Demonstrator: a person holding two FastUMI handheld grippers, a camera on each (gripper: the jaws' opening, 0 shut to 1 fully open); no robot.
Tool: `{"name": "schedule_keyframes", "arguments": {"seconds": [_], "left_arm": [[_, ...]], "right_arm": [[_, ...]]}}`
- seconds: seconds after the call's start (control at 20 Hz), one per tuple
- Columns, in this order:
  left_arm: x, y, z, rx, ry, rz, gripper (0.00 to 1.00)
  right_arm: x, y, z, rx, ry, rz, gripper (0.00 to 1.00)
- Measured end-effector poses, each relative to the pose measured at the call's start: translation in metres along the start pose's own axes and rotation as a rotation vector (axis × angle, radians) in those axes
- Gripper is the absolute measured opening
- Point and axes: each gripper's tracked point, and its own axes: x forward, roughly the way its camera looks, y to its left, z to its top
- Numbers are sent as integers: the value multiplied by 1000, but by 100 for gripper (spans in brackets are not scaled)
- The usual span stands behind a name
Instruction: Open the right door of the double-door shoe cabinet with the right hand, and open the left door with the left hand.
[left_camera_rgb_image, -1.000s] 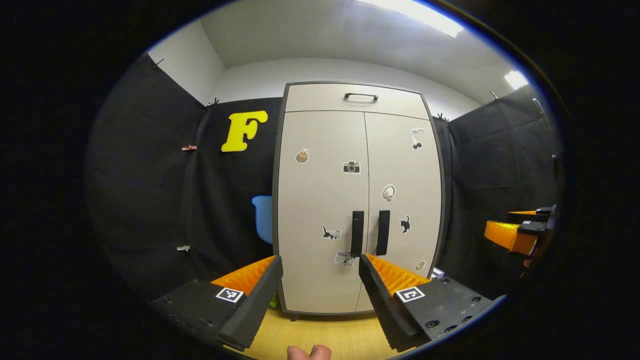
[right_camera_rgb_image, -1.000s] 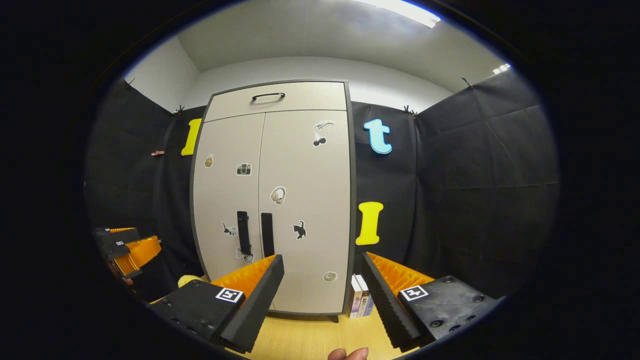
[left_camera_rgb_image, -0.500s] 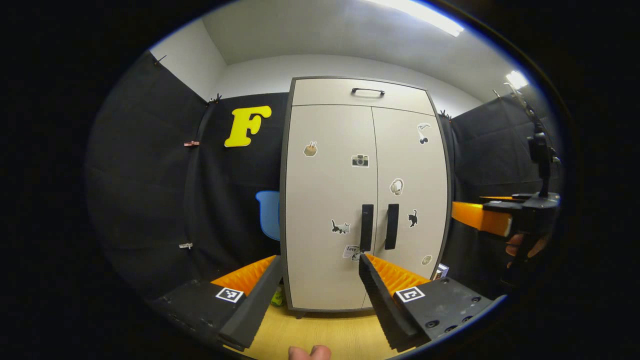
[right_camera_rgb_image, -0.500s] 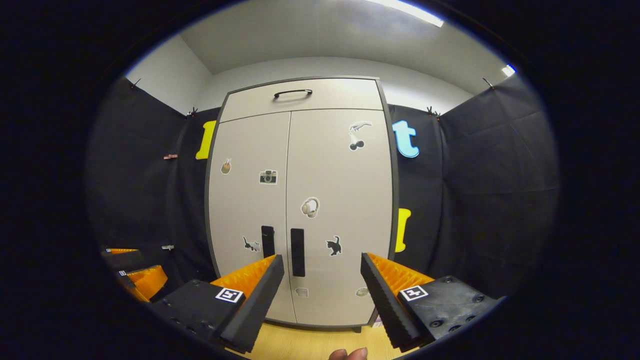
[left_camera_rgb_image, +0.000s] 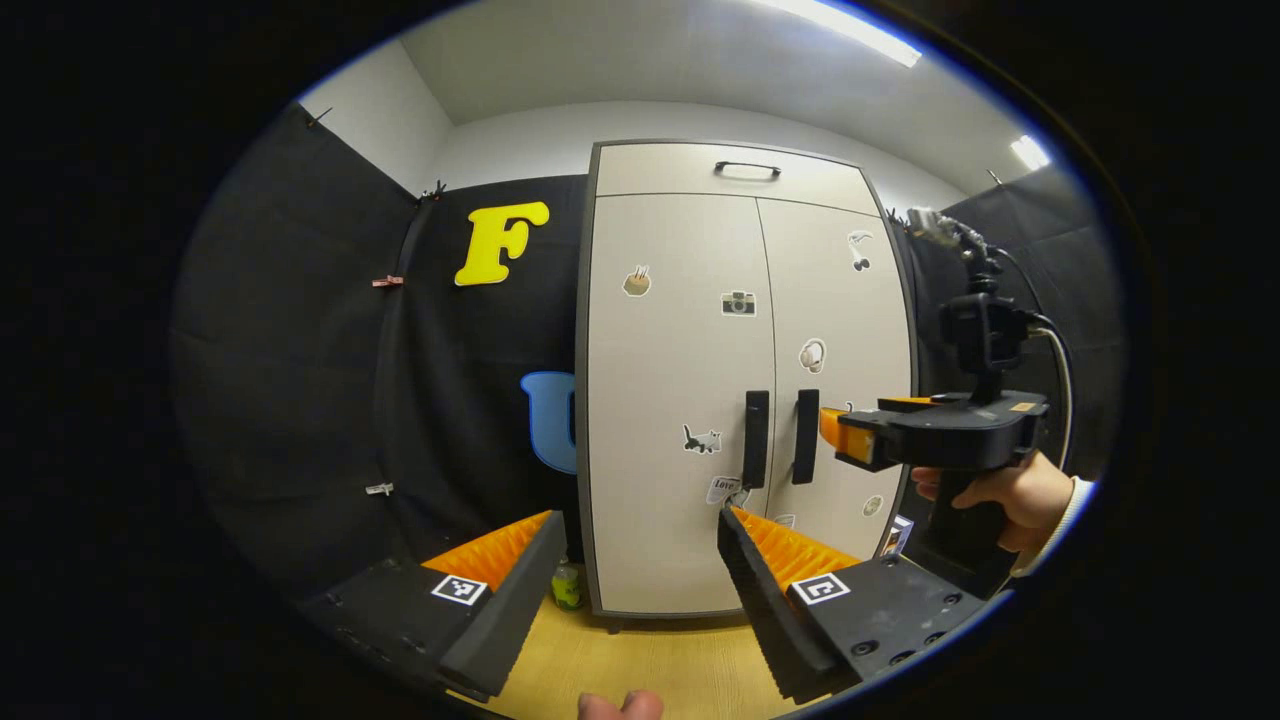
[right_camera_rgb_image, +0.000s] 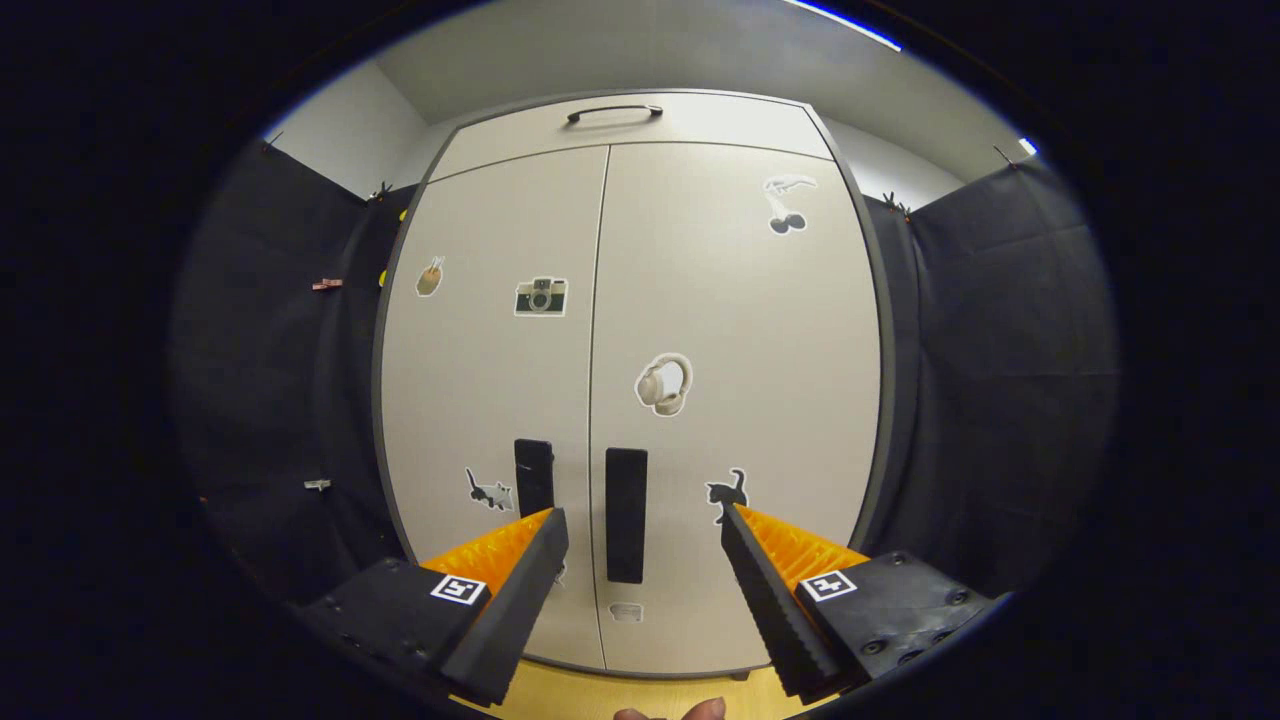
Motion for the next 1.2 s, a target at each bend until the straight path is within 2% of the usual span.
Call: {"name": "schedule_keyframes", "arguments": {"seconds": [0.35, 0.4, 0.55, 0.6, 0.65, 0.7, 0.75, 0.8, 0.85, 0.9, 1.05, 1.1, 1.2], "left_arm": [[6, 5, -12, -20, 17, -2, 95], [6, 6, -13, -21, 22, -2, 95], [5, 8, -16, -29, 27, 1, 95], [5, 8, -16, -31, 28, 1, 95], [4, 8, -19, -31, 30, 3, 95], [3, 10, -19, -30, 32, 5, 94], [2, 10, -19, -28, 33, 9, 95], [2, 11, -19, -29, 33, 12, 95], [0, 11, -19, -30, 33, 15, 95], [-2, 12, -18, -32, 34, 19, 95], [-10, 15, -18, -30, 34, 35, 95], [-14, 17, -17, -30, 34, 42, 94], [-22, 20, -14, -33, 30, 56, 95]], "right_arm": [[60, 8, -39, 55, 84, -16, 98], [66, 8, -45, 51, 95, -19, 95], [82, 10, -54, 32, 97, -21, 83], [86, 13, -55, 36, 94, -14, 70], [88, 15, -58, 40, 100, -6, 61], [89, 15, -60, 33, 105, -17, 45], [89, 15, -57, 22, 89, -18, 42], [80, 11, -55, 12, 97, -29, 43], [90, 10, -56, 36, 86, -33, 44], [88, 11, -60, 47, 95, -42, 36], [88, 10, -58, 8, 92, -51, 31], [88, 10, -59, 13, 94, -49, 26], [89, 10, -60, 34, 110, -45, 25]]}}
